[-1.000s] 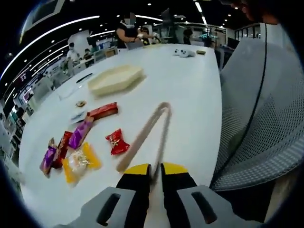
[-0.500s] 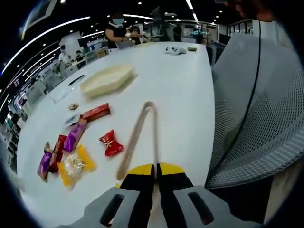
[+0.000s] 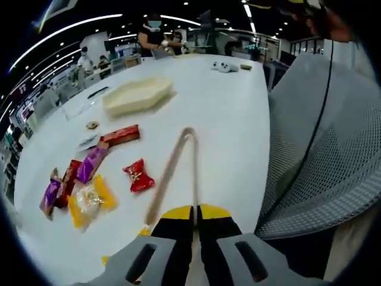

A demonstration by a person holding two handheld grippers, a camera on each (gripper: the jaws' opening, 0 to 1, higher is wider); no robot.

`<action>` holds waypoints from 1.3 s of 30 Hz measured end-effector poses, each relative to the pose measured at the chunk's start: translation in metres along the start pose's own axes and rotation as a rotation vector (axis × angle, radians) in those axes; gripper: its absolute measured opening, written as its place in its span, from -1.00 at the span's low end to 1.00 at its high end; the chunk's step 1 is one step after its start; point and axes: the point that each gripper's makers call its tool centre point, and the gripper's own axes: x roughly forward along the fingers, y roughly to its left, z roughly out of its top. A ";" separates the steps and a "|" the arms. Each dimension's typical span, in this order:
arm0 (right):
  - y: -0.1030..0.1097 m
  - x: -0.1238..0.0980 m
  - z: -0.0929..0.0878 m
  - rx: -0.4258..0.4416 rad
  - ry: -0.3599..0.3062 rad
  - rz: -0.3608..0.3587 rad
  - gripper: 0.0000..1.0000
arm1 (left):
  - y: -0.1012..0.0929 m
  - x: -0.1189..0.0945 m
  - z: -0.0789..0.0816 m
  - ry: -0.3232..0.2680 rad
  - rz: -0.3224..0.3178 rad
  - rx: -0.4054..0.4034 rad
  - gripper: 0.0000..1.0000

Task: Place the target food into the container with the food tongs after gripping and lifting it, then release it inside without dropping or visibly crushing the food.

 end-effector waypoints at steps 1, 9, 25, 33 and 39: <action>-0.002 0.001 0.001 0.014 -0.008 -0.006 0.14 | -0.001 0.000 0.000 0.008 -0.006 -0.007 -1.00; -0.007 -0.001 -0.003 0.027 -0.012 -0.027 0.17 | 0.001 -0.007 0.014 -0.002 -0.014 -0.006 -1.00; 0.022 0.008 -0.001 0.001 -0.023 0.170 0.26 | -0.048 -0.061 0.080 -0.198 -0.222 -0.026 -1.00; 0.037 0.020 -0.010 -0.011 0.018 0.268 0.28 | -0.056 -0.095 0.103 -0.218 -0.261 0.039 -1.00; 0.057 0.026 0.008 0.036 0.010 0.393 0.26 | -0.060 -0.117 0.135 -0.320 -0.299 0.053 -1.00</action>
